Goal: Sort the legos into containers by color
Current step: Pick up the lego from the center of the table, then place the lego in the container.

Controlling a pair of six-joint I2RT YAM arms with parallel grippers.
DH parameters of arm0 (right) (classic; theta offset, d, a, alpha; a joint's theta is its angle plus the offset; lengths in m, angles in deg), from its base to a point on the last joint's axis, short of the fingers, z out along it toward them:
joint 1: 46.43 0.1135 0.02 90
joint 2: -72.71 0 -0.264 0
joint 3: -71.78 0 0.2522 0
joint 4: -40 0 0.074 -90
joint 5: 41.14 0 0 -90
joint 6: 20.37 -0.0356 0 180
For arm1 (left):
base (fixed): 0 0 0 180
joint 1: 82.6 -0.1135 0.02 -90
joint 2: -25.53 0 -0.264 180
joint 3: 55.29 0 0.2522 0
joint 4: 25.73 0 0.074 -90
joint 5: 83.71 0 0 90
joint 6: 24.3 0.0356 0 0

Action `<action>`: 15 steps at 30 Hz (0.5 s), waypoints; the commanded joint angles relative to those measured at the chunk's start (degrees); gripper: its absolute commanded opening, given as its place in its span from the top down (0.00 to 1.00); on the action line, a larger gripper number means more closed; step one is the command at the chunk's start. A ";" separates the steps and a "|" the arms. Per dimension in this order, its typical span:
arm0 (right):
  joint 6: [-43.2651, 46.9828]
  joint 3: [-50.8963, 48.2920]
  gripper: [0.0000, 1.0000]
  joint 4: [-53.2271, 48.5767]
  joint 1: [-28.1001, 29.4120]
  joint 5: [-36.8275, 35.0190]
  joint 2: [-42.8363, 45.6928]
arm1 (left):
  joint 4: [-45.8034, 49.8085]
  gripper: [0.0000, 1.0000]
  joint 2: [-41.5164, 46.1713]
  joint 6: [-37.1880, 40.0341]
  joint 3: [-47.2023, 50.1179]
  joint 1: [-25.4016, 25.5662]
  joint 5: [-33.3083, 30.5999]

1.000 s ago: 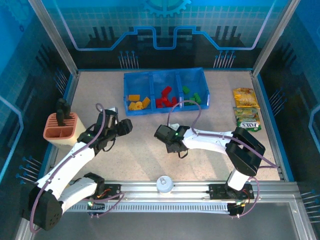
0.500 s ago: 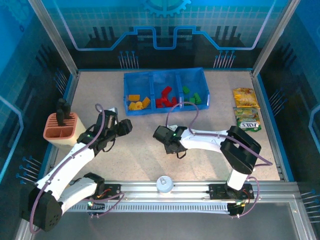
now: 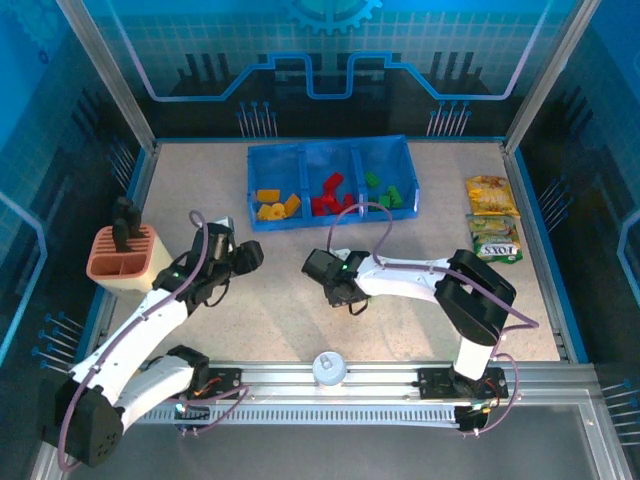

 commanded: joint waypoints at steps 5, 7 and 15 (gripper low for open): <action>8.29 10.57 0.77 -0.30 0.49 -1.19 -0.38 | 2.63 0.35 4.22 -0.41 1.30 -0.33 -0.50; 12.56 15.58 0.77 0.37 -0.33 0.43 -1.86 | 2.60 0.35 6.82 -1.02 2.30 -0.33 0.34; 22.10 38.06 0.76 -2.20 -6.31 8.61 -14.68 | 6.68 0.35 12.38 -2.19 3.31 0.24 2.70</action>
